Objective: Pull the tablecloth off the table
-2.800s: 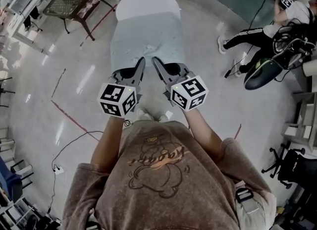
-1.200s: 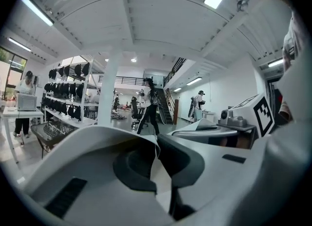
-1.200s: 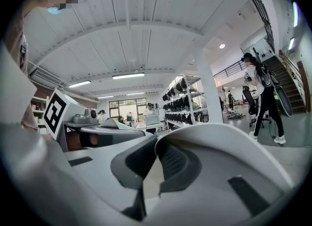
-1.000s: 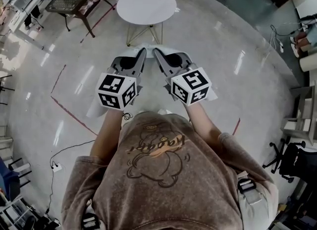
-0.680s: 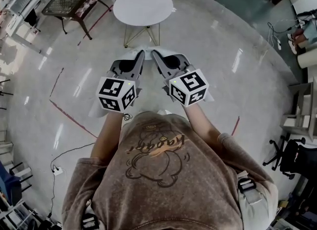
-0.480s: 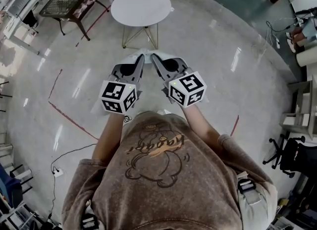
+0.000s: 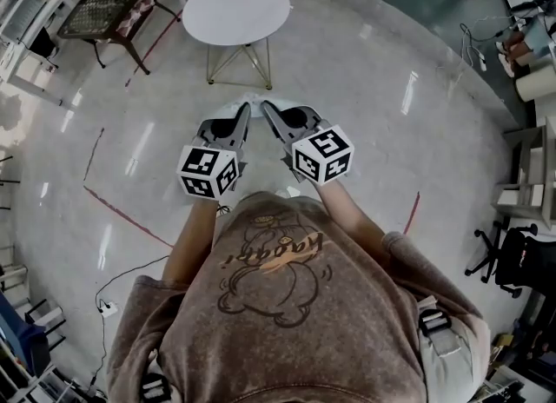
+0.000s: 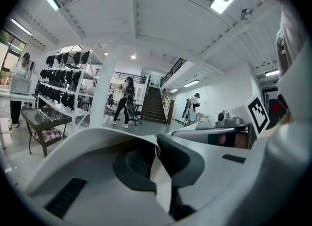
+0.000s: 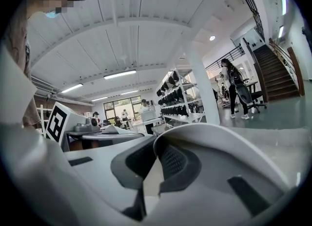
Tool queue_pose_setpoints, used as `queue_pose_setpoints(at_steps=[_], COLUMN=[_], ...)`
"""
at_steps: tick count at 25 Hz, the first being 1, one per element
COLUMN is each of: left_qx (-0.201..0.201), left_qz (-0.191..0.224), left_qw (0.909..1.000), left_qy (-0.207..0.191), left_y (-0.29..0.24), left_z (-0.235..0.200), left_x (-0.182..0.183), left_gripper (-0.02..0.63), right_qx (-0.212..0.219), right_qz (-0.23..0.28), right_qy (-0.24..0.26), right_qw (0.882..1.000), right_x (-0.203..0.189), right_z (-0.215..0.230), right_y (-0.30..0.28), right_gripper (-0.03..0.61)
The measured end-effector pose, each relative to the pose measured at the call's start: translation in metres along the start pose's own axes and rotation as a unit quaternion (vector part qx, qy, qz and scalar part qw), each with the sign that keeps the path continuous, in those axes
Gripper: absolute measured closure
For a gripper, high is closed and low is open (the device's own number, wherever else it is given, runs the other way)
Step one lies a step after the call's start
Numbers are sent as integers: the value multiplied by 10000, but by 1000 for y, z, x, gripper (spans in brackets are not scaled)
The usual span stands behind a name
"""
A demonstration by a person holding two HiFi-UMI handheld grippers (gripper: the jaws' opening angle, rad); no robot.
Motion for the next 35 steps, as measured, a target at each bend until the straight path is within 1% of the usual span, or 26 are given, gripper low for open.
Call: queue_pose_setpoints(at_steps=[16, 23, 31, 35], left_qx=[57, 148, 204, 189], left_qz=[-157, -116, -36, -7], left_qw=[9996, 9994, 9995, 9995], left_qy=[232, 284, 255, 263], left_y=[-10, -12, -7, -6], left_z=[-9, -9, -9, -8], left_x=[-9, -7, -1, -1], left_gripper=[586, 586, 586, 586], right_qx=[58, 126, 337, 284], right_qz=[-171, -152, -88, -68], right_qy=[-49, -118, -127, -87], right_qw=[9998, 9997, 9993, 9995], right_x=[-8, -4, 3, 3], right_z=[9, 13, 15, 13], right_y=[-14, -16, -17, -16], right_gripper=[568, 569, 568, 568])
Point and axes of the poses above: the fingertips, and each gripper's own axes: y backward along the fingers, z to its right, x out of its top, the point moved 9 cm from there along y, backward along the fingers, and after that the axes turned 14 degrees about -z, right-handed, at the moved point
